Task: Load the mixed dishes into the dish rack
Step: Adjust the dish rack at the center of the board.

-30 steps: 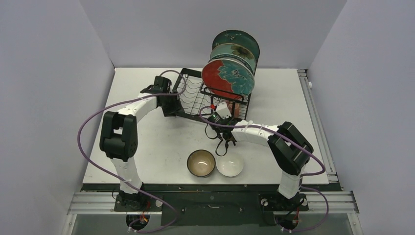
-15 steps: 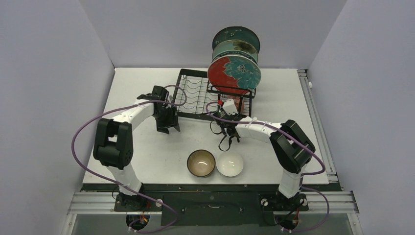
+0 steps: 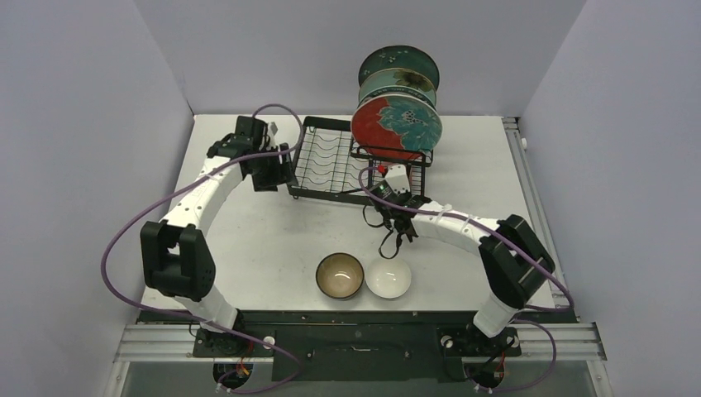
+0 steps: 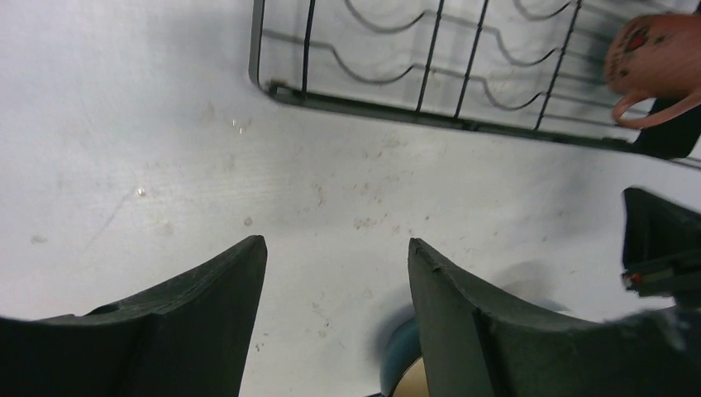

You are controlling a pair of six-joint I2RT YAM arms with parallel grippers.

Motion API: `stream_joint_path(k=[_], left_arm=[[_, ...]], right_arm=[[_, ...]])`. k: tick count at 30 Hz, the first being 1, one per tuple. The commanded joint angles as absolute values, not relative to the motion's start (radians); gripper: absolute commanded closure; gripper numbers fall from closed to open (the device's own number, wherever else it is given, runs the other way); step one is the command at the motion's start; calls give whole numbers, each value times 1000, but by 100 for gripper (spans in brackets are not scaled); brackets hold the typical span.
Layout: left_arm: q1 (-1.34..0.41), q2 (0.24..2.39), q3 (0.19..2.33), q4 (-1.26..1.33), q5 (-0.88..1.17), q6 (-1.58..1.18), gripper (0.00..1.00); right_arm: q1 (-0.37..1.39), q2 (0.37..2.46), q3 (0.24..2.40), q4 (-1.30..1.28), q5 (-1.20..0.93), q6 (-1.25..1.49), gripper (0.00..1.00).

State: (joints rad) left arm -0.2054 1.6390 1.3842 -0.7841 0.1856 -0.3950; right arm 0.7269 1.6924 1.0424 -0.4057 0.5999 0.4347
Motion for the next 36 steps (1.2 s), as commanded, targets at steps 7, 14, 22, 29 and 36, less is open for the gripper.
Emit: stream_joint_path(k=[7, 14, 22, 29, 36], left_arm=[[-189, 1890, 1759, -716, 170, -319, 38], [-178, 2076, 1980, -668, 164, -278, 37], [-172, 2296, 2238, -666, 125, -252, 36], [-183, 2393, 2317, -605, 121, -245, 35], [-216, 2455, 2328, -558, 43, -239, 36]], right_arm=[[782, 1491, 1001, -359, 605, 494, 100], [834, 1341, 928, -350, 511, 499, 100], [908, 1190, 867, -390, 483, 517, 100], [938, 1073, 835, -391, 419, 555, 100], [950, 1014, 833, -414, 382, 566, 100]])
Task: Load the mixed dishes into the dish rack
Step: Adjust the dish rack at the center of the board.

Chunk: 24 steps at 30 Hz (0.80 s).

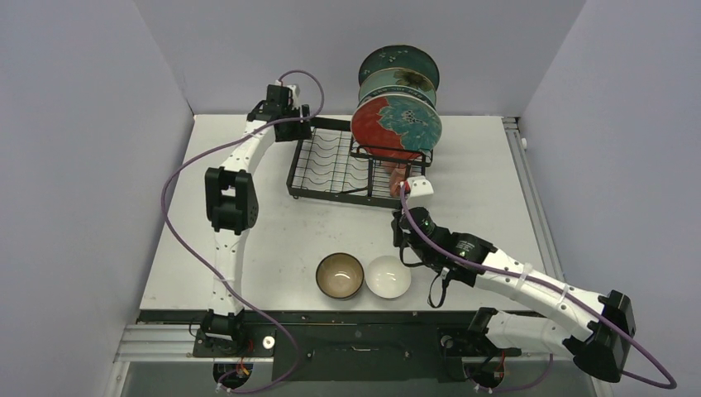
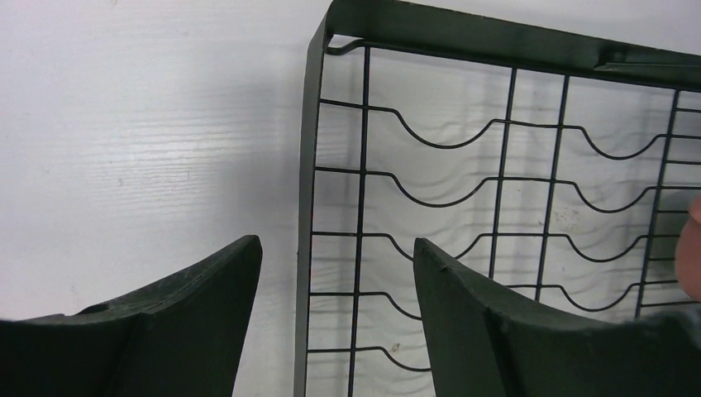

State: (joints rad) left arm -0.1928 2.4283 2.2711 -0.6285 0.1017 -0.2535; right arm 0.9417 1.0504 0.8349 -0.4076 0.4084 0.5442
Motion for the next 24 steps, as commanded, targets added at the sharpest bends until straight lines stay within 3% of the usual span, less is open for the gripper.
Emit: stream_joint_path(k=[1, 5, 11, 19, 24], left_arm=[[-222, 2459, 2328, -557, 24, -240, 36], [-231, 2480, 2330, -547, 9, -244, 42], [-233, 2491, 2325, -558, -28, -248, 62], [-231, 2453, 2266, -567, -47, -248, 100], [-223, 2427, 2207, -559, -43, -262, 100]], right_arm=[[951, 1005, 831, -419, 379, 567, 100], [952, 985, 810, -432, 378, 580, 100], [953, 962, 775, -429, 382, 603, 100], [952, 1001, 764, -423, 412, 633, 100], [950, 1023, 755, -422, 434, 669, 100]])
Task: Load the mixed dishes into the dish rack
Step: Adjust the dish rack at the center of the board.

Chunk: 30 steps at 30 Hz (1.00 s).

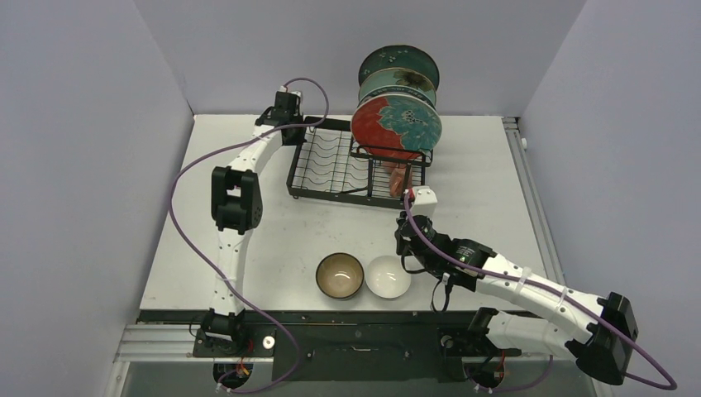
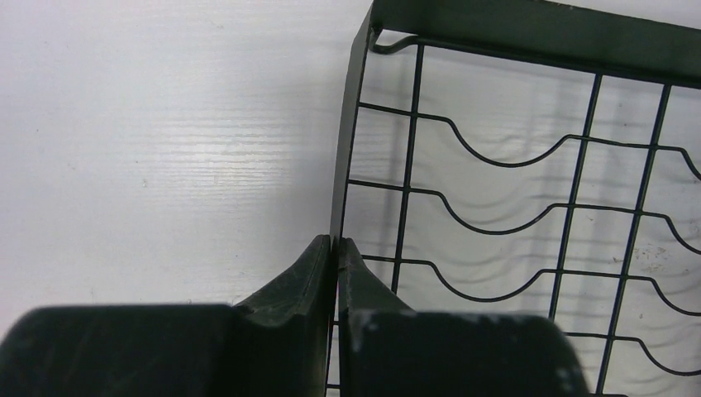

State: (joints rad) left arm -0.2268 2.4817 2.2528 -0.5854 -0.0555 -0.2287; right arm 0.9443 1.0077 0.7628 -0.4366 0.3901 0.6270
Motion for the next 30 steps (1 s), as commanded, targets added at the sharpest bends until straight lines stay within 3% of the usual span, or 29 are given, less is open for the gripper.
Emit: stream_joint_path(k=[1, 30], left_arm=[[-221, 2420, 2192, -558, -40, -275, 100], [-198, 2029, 1582, -359, 144, -502, 100]], right_arm=[[949, 1026, 754, -422, 443, 682, 100], [600, 1257, 659, -115, 386, 1031, 100]])
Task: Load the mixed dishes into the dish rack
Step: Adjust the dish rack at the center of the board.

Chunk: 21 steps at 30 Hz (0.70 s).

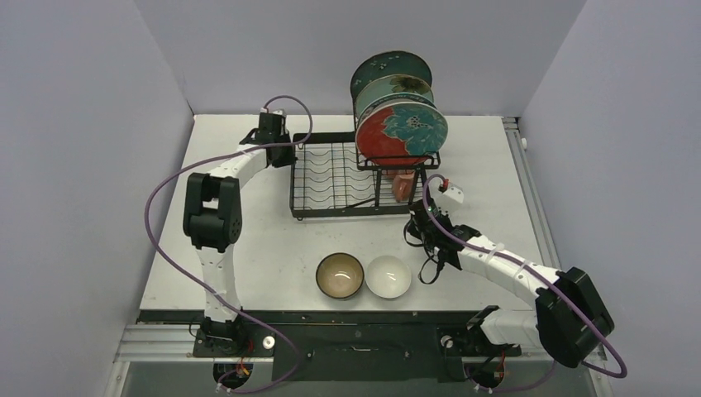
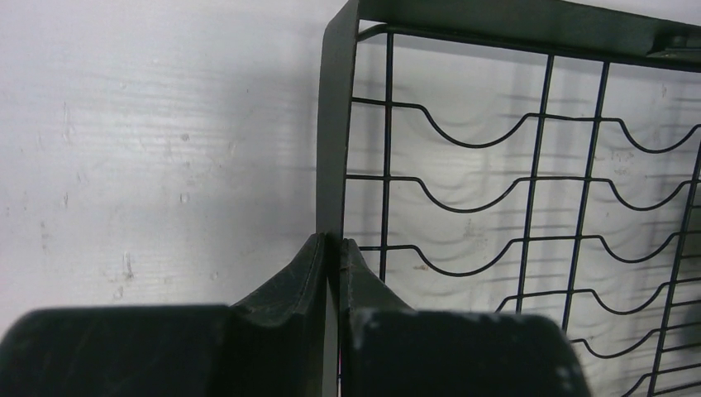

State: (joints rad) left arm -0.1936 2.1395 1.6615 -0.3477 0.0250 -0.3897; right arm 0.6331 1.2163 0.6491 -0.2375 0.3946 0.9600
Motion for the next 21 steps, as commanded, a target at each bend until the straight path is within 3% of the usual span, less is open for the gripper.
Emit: stream_joint_path(k=[1, 11, 21], left_arm=[[-199, 2018, 1567, -355, 146, -505, 100], [-203, 1872, 1329, -289, 161, -537, 100], [-227, 1806, 1236, -260, 147, -561, 100]], right_arm=[[594, 1278, 657, -87, 373, 1036, 100], [524, 1382, 644, 70, 303, 1074, 100], [440, 1430, 684, 143, 238, 1010, 100]])
